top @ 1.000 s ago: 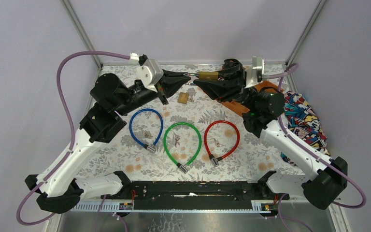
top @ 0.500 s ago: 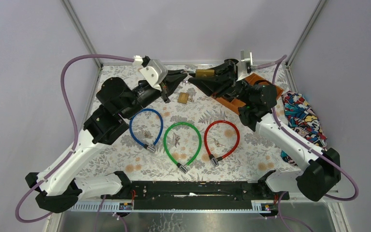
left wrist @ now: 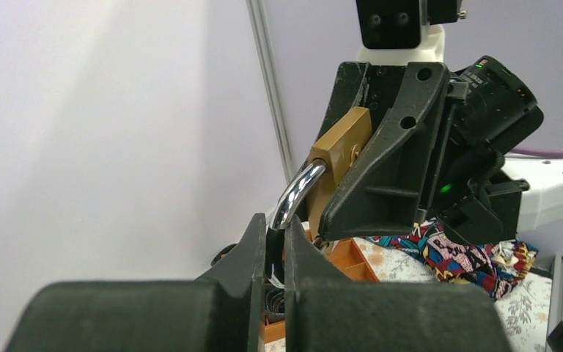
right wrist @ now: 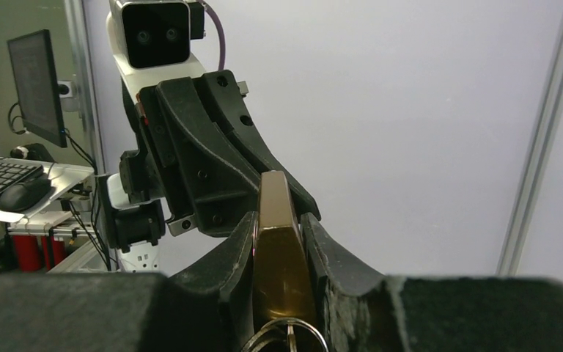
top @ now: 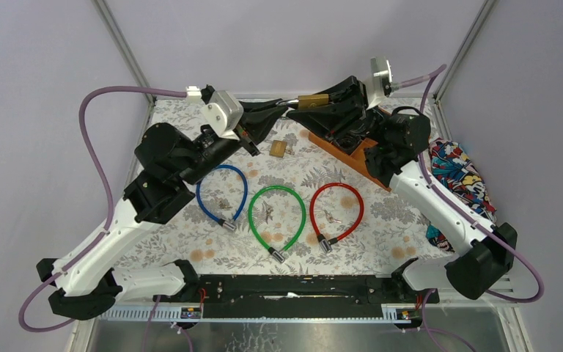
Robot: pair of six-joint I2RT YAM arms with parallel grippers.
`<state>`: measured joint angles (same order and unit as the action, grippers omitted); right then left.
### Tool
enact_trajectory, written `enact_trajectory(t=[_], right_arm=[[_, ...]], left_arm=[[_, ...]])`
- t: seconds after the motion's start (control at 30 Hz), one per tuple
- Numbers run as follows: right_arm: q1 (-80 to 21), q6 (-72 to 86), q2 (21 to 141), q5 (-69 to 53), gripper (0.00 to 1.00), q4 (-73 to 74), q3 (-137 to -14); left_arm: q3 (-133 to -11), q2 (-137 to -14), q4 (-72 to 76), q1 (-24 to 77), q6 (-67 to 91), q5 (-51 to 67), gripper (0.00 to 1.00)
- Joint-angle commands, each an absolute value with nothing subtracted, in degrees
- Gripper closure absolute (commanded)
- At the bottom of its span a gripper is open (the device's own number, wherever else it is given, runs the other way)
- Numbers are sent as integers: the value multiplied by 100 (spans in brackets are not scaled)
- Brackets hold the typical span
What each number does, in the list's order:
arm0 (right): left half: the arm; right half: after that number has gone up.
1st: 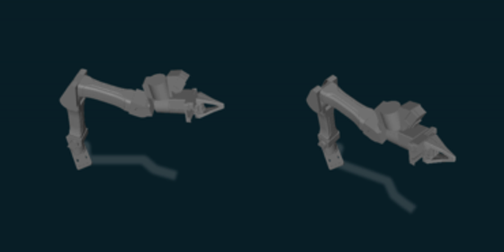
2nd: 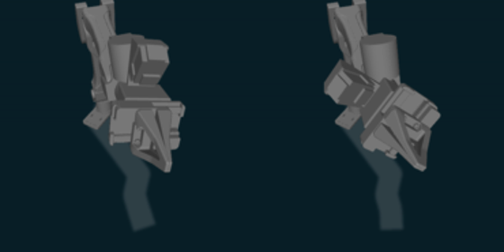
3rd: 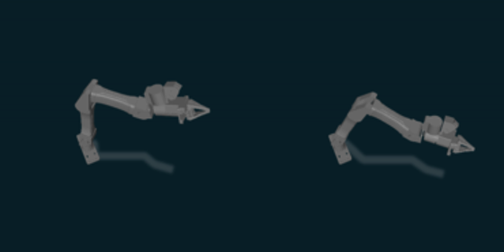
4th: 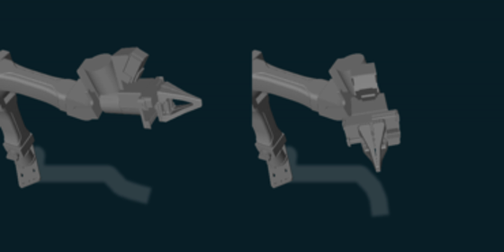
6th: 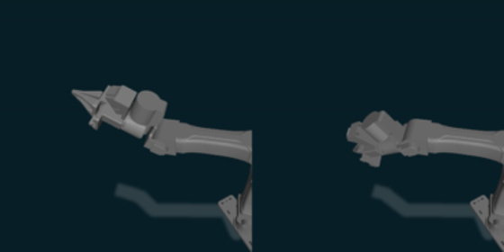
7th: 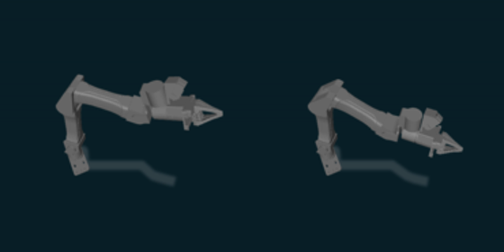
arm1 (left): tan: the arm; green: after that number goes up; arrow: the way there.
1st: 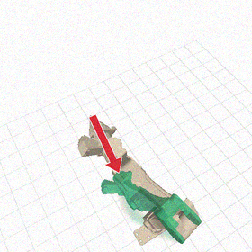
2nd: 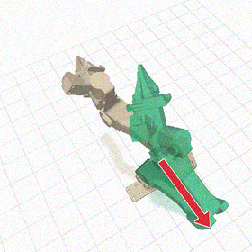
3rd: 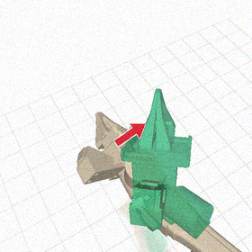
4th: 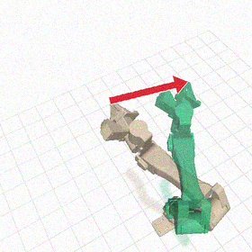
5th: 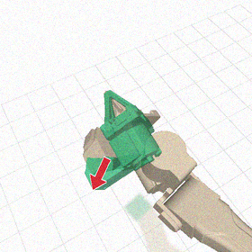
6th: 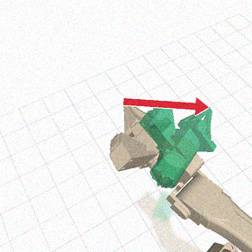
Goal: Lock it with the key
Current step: Lock the lock.
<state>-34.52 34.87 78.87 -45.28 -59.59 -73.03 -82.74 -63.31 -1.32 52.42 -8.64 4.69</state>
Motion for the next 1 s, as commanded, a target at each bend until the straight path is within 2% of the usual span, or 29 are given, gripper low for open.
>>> enact_trajectory(t=[0.0, 0.2, 0.4, 0.57, 0.67, 0.7, 0.77, 0.8, 0.93, 0.97], right_arm=[[-4105, 3414, 8980, -4132, 100, -4344, -7193], [-4047, 3184, 8529, -4167, 100, -3927, -7109], [-3703, 2576, 7589, -4522, 100, -2992, -6741], [-3410, 2515, 7162, -5047, 100, -2686, -6650], [-3410, 2807, 7070, -5178, 100, -3022, -6722], [-3410, 2939, 7055, -5185, 100, -3163, -6746], [-3403, 3089, 7013, -5211, 100, -3356, -6796], [-3407, 3121, 6983, -5195, 100, -3407, -6808], [-3405, 3059, 6832, -5123, 100, -3277, -6805], [-3407, 3059, 6803, -5093, 100, -3278, -6794]], left_arm=[[-8251, -7560, -1518, 6398, -591, 4138, 100], [-7909, -7147, -1149, 6100, -479, 4246, 100], [-7743, -6536, -969, 4880, -672, 4530, 100], [-7513, -6166, -975, 4301, -811, 5202, 100], [-7184, -6007, -592, 4195, -365, 5579, 100], [-7036, -5941, -330, 4181, -208, 5662, 96], [-6755, -5802, 194, 4175, -32, 5751, 81], [-6674, -5767, 402, 4169, 182, 5729, 78], [-6650, -5783, 617, 4136, 489, 5633, 75], [-6627, -5769, 615, 4113, 492, 5621, 79]])
